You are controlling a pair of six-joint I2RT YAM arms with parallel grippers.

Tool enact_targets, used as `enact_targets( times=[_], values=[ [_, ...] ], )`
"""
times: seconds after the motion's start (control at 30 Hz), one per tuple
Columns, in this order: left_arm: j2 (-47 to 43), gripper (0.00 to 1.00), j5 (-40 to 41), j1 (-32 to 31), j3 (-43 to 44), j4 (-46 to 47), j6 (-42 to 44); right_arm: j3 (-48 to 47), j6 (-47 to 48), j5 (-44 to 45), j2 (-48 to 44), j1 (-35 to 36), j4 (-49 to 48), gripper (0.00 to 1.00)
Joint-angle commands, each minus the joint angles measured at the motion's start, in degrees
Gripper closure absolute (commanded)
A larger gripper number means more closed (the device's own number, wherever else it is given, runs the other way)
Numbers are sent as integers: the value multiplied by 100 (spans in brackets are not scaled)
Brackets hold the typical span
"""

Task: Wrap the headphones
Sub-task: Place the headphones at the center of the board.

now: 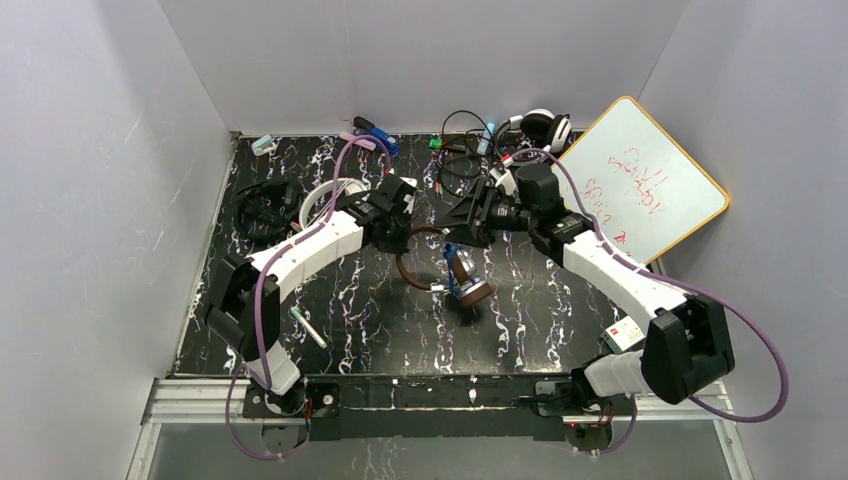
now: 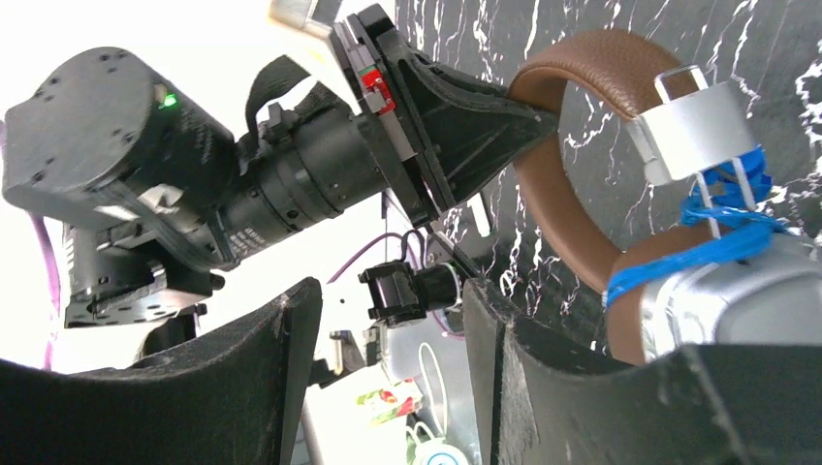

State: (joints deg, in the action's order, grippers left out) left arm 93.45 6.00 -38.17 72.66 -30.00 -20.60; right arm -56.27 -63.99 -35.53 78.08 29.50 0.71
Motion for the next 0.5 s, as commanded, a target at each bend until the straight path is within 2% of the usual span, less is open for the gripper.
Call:
enact_targets(
  times=[0.0,0.17,0.47],
  values=[
    [-29,100,-167,174,333,-856,-316,-233,516,255,-352,-205,322,37],
    [-490,100,-322,483,-34,-1199,-296,-113,698,183,-476,-541,397,37],
    [-1603,100,-888,1577,-991,-1474,-325,-104,1017,-386,-301,-938,279,37]
  ],
)
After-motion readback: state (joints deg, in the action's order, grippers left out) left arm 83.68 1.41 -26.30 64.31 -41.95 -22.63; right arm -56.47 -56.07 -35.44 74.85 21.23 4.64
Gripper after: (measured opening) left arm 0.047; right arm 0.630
